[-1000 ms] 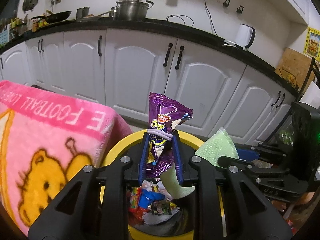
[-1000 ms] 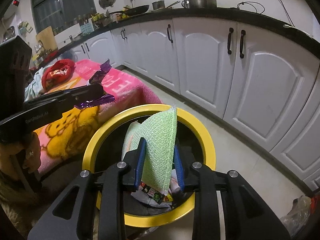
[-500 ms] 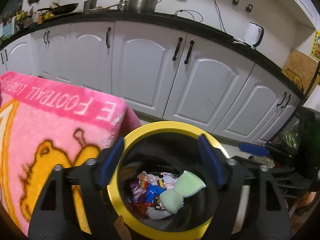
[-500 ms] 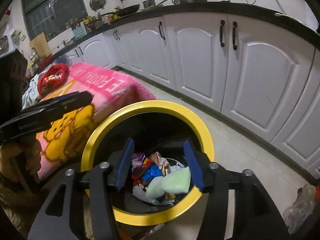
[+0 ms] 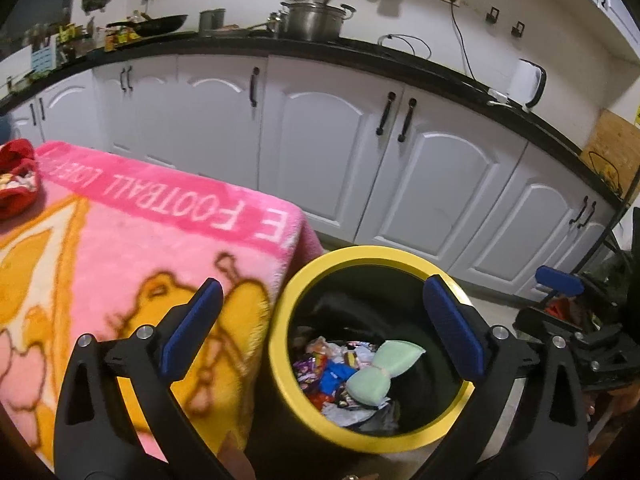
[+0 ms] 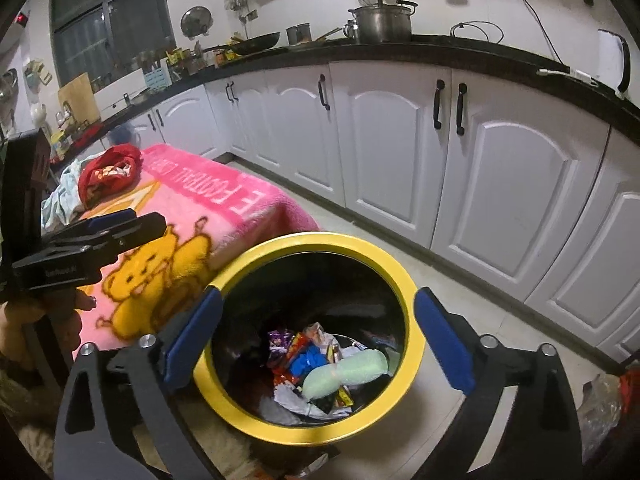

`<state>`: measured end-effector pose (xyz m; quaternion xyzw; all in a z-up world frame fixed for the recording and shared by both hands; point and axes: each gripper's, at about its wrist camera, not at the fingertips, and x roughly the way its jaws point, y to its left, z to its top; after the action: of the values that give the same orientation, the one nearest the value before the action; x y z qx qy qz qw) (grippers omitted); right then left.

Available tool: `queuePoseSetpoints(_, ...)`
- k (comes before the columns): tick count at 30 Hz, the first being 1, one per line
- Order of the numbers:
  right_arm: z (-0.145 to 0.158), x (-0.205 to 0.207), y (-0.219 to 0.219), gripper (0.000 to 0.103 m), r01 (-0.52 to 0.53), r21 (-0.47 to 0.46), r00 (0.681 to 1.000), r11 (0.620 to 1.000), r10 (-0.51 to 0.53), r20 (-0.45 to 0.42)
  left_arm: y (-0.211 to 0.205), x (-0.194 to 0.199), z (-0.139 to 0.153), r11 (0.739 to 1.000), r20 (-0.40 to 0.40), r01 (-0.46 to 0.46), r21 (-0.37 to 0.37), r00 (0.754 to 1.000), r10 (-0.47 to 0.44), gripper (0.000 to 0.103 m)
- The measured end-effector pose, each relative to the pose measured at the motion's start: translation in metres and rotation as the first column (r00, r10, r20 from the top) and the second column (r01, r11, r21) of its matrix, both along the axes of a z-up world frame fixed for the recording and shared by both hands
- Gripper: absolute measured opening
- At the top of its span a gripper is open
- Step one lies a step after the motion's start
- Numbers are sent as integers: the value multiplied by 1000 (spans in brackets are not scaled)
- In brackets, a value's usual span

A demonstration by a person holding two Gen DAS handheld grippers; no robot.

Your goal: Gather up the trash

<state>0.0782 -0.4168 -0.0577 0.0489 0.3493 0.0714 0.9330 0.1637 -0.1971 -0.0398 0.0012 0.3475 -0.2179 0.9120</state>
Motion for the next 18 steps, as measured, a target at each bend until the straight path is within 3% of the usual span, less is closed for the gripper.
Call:
queuePoseSetpoints(12,37,-14,64,97,23,-19,1000,1000,-23,9,59,-35,22,993,40,-117,10,992,117,92)
queuePoseSetpoints(18,40,-29,96,97,44,-61,997,997,-39,68,92,-57,32,984,92,-176,20,981,174,92)
